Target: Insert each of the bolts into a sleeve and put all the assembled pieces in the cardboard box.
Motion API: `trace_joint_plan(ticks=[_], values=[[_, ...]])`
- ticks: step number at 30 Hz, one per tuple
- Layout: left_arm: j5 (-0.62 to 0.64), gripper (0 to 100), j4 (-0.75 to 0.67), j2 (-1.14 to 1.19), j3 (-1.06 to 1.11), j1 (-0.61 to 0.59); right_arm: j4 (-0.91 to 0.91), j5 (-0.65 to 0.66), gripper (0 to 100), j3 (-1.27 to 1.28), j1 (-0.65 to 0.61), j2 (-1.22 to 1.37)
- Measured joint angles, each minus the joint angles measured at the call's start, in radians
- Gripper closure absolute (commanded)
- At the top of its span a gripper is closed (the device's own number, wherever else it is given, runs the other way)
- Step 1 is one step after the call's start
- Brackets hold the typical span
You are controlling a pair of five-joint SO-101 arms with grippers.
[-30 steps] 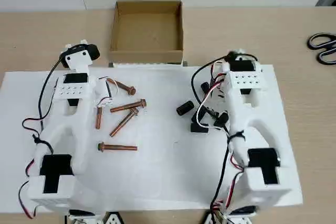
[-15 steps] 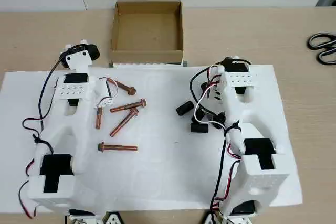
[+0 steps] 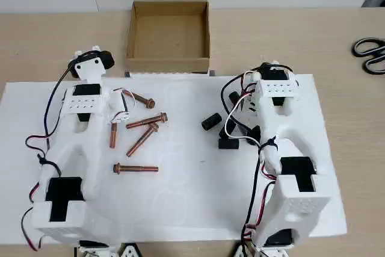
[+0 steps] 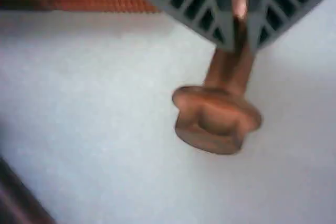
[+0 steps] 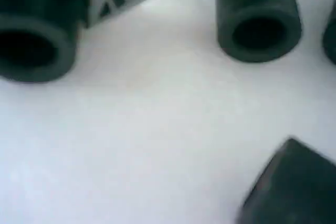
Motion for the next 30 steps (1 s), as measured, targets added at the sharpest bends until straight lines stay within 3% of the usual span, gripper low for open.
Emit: trace_joint_plan(ticks=[8,25,30], values=[[0.0,99,0.0,0.0,0.0,0.0,0.006,0.0,99.5,-0.015,0.002,0.0],[-0.006,99,-0.014,-0.003,0.015,0.017,0.311,0.077,99.6,-0.132,-0.008,-0.258],[-0.137,99,0.189,-0.014,-0.081,0.049,0.313,0.077,99.6,-0.109,0.04,-0.377]])
